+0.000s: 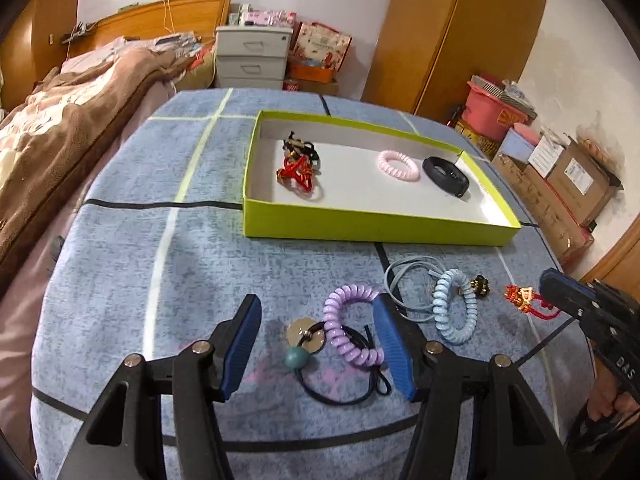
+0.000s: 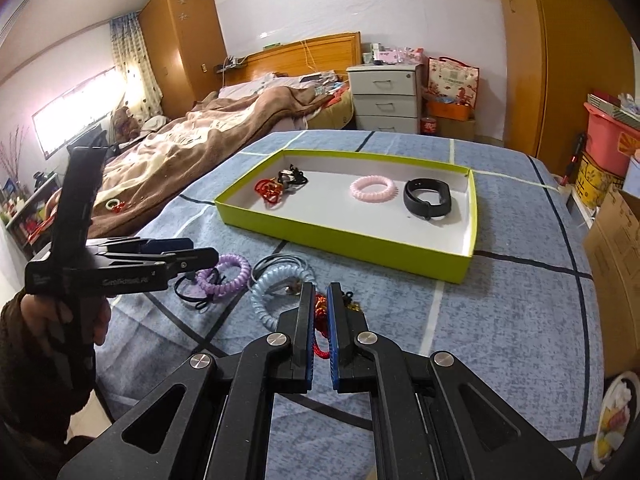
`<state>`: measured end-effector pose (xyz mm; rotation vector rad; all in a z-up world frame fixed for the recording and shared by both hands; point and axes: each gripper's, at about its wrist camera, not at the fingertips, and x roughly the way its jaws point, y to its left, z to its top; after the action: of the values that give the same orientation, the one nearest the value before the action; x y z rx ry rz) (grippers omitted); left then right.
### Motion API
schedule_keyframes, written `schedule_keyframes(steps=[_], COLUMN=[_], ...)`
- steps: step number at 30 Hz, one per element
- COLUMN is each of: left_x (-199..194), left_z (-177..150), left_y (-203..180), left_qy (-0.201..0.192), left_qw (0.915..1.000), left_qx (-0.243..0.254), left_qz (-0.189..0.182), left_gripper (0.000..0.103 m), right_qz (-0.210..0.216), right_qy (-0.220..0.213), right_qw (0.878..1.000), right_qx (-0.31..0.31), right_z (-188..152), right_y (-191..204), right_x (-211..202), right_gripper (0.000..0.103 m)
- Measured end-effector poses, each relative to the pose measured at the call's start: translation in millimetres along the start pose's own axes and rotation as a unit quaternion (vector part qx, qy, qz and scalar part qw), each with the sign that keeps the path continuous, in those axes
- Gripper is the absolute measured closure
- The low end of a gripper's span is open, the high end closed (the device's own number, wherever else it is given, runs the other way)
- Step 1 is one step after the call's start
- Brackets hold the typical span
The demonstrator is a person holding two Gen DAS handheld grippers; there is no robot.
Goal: Organize jewelry
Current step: 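Lift the red charm with the right gripper while the left moves to the lavender coil, then close the left gripper on the lavender coiled hair tie and lift it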
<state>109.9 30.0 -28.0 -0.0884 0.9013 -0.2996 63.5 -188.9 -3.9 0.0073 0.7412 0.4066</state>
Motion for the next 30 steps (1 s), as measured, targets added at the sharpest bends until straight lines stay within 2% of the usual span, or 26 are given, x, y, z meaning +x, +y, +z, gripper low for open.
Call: schedule_keyframes(steps=[2,5,8,11,17,25,27,30], left_x=[4,11,15,17,21,21,20,18], left_z=[2,3,3,3,1,5,5,6], left_y=[-3,-5,-11,-13,-25,-35,-35,-32], left_qy=[0.005,0.015,0.018,0.024,0.029,0.034,0.032,0.027], left_qw=[0.9999,0.9997,0.9991,0.9987,0.9951,0.9937,0.9942,0.9956], left_qx=[0.01,0.015,0.035,0.041,0.081,0.098,0.096,0.086], left_qz=[0.008,-0.007,0.016,0.015,0.05,0.041,0.037,0.027], left_gripper=[0.047,0.049,0.05,0.051,0.054,0.085,0.09,0.091], right_qz=[0.0,0.002,0.003,0.006,0.011,0.013,0.013,0.012], right_qy=[-0.001,-0.001,-0.002,-0.003,-0.005,-0.005,-0.004,-0.004], right_qw=[1.0,1.0,1.0,1.0,1.0,1.0,1.0,1.0], right_qx=[0.004,0.008,0.01,0.011,0.015,0.021,0.02,0.022], right_z=[-1,-3,-3,-3,-5,-7,-7,-7], right_y=[-2,-5,-6,-6,-6,-9,-9,-10], right_x=[0,0,0,1,0,-1,-1,0], right_gripper=[0.097,0.097,0.097,0.097,0.097,0.097,0.097,0.097])
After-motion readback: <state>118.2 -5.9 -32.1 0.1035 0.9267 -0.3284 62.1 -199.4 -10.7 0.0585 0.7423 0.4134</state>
